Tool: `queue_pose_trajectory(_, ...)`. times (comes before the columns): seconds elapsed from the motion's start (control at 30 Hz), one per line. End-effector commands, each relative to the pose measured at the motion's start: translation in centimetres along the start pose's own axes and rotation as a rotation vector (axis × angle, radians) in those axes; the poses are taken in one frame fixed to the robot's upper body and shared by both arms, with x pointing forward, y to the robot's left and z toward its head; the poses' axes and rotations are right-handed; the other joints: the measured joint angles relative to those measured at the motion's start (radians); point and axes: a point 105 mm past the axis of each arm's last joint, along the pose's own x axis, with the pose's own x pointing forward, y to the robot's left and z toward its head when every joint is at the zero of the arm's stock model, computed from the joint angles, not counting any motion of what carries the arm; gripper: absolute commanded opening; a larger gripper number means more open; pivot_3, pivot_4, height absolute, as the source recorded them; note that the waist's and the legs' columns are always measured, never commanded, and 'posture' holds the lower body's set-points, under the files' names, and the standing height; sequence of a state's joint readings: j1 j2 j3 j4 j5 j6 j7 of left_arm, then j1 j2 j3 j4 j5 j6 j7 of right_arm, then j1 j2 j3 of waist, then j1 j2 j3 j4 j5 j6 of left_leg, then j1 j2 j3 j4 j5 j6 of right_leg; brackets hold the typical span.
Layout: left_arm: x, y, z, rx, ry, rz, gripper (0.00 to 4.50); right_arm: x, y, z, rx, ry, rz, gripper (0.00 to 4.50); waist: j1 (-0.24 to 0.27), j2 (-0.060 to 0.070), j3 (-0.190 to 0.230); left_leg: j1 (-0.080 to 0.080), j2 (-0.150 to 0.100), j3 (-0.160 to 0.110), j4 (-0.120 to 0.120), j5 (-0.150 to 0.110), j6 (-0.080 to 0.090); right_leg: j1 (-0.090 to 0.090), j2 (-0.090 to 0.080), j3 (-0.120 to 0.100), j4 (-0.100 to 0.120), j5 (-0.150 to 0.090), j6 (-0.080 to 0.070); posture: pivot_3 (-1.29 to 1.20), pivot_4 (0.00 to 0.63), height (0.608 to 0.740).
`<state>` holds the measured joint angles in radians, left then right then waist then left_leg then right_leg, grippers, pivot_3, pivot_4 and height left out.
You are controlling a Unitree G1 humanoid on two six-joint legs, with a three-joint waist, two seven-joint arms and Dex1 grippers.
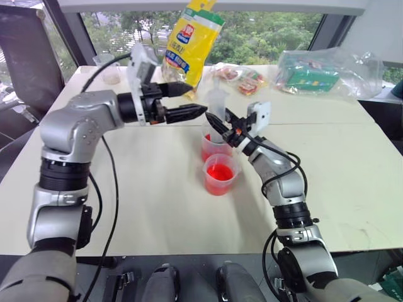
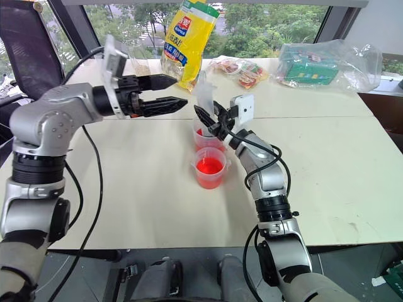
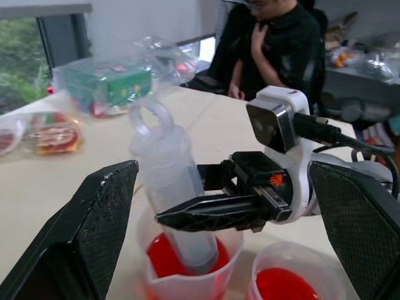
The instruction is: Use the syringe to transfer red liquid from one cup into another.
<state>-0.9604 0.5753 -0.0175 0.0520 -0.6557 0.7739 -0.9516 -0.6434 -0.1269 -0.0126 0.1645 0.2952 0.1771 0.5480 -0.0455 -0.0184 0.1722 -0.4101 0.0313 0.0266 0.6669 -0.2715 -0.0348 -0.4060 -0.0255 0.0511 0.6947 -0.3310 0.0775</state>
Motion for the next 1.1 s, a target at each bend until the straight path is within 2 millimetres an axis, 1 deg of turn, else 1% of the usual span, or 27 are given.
queue_pose_trajectory(0.03, 0.7, 0.0, 1.0, 0.057, -0.014, -0.012, 4.5, 0.0, 0.3, 0.3, -0.028, -0.013, 0.012, 1.39, 0.0, 0.0, 0.0, 0.0, 0.0, 0.0, 0.0, 0.0, 0.0, 0.0, 0.0, 0.0, 0.0, 0.0, 0.0, 0.0, 0.15, 0.74)
queue_pose_trajectory(0.23, 1.8, 0.4, 0.6, 0.048, -0.008, -0.028, 4.5, 0.0, 0.8, -0.2, -0.041, 0.009, 0.042, 1.39, 0.001, 0.0, 0.0, 0.001, 0.0, 0.0, 0.0, 0.0, 0.0, 0.0, 0.0, 0.0, 0.001, 0.0, 0.0, 0.0, 0.15, 0.74)
queue_pose_trajectory(0.5, 3.1, -0.1, 0.5, 0.03, -0.019, -0.083, 4.5, 0.0, 1.2, -0.5, -0.044, 0.044, 0.068, 1.39, 0.001, 0.0, 0.0, 0.001, 0.0, 0.0, 0.0, 0.0, -0.001, 0.0, 0.0, 0.0, 0.002, 0.0, 0.0, 0.0, 0.15, 0.74)
queue_pose_trajectory(0.77, 4.1, 0.0, 0.1, 0.015, -0.022, -0.096, 4.5, -0.1, 1.4, -0.7, -0.044, 0.066, 0.081, 1.39, 0.001, 0.0, 0.0, 0.002, 0.0, 0.0, 0.001, 0.0, -0.001, 0.001, 0.0, 0.0, 0.003, 0.0, 0.0, 0.0, 0.15, 0.74)
queue_pose_trajectory(0.8, 4.2, 0.2, 0.1, 0.017, -0.024, -0.088, 3.98, -0.1, 1.3, -0.7, -0.044, 0.069, 0.081, 1.39, 0.001, 0.0, 0.0, 0.002, 0.0, 0.0, 0.001, 0.0, -0.001, 0.001, 0.0, 0.0, 0.003, 0.0, 0.0, 0.0, 0.15, 0.74)
queue_pose_trajectory(0.83, 4.3, 0.3, 0.1, 0.016, -0.026, -0.082, 3.8, -0.1, 1.3, -0.8, -0.045, 0.074, 0.081, 1.39, 0.001, 0.0, 0.0, 0.002, 0.0, 0.0, 0.001, 0.0, -0.001, 0.001, 0.0, 0.0, 0.003, 0.0, 0.0, 0.0, 0.15, 0.74)
queue_pose_trajectory(0.87, 4.4, 0.4, 0.1, 0.015, -0.028, -0.082, 3.25, -0.1, 1.3, -0.9, -0.047, 0.078, 0.083, 1.39, 0.001, 0.0, 0.0, 0.002, 0.0, 0.0, 0.001, 0.0, -0.001, 0.001, 0.0, 0.0, 0.003, 0.0, 0.0, 0.0, 0.15, 0.74)
queue_pose_trajectory(0.9, 4.4, 0.4, 0.1, 0.013, -0.03, -0.082, 2.87, -0.1, 1.4, -0.9, -0.047, 0.081, 0.085, 1.39, 0.001, 0.0, 0.0, 0.002, 0.0, 0.0, 0.001, 0.0, -0.001, 0.001, 0.0, 0.0, 0.003, 0.0, 0.0, 0.0, 0.15, 0.74)
queue_pose_trajectory(0.93, 4.4, 0.4, 0.1, 0.012, -0.032, -0.083, 2.32, -0.1, 1.4, -1.0, -0.047, 0.083, 0.087, 1.39, 0.001, 0.0, 0.0, 0.002, 0.0, 0.0, 0.001, 0.0, -0.001, 0.001, 0.0, 0.0, 0.003, 0.0, 0.0, 0.0, 0.15, 0.74)
queue_pose_trajectory(1.03, 4.4, 0.4, 0.2, 0.009, -0.038, -0.081, 0.92, -0.1, 1.3, -1.0, -0.048, 0.085, 0.089, 1.39, 0.0, 0.0, 0.0, 0.002, 0.0, 0.0, 0.001, 0.0, -0.001, 0.001, 0.0, 0.0, 0.003, 0.0, 0.0, 0.0, 0.15, 0.74)
queue_pose_trajectory(1.07, 4.4, 0.4, 0.2, 0.008, -0.04, -0.079, 0.36, -0.1, 1.3, -1.0, -0.049, 0.087, 0.089, 1.39, 0.001, 0.0, 0.0, 0.002, 0.0, 0.0, 0.001, 0.0, -0.001, 0.001, 0.0, 0.0, 0.003, 0.0, 0.0, 0.0, 0.15, 0.74)
queue_pose_trajectory(1.1, 4.4, 0.5, 0.2, 0.007, -0.041, -0.077, 0.04, -0.1, 1.3, -1.0, -0.051, 0.089, 0.091, 1.39, 0.001, 0.0, 0.0, 0.002, 0.0, 0.0, 0.001, 0.0, -0.001, 0.001, 0.0, 0.0, 0.003, 0.0, 0.0, 0.0, 0.15, 0.74)
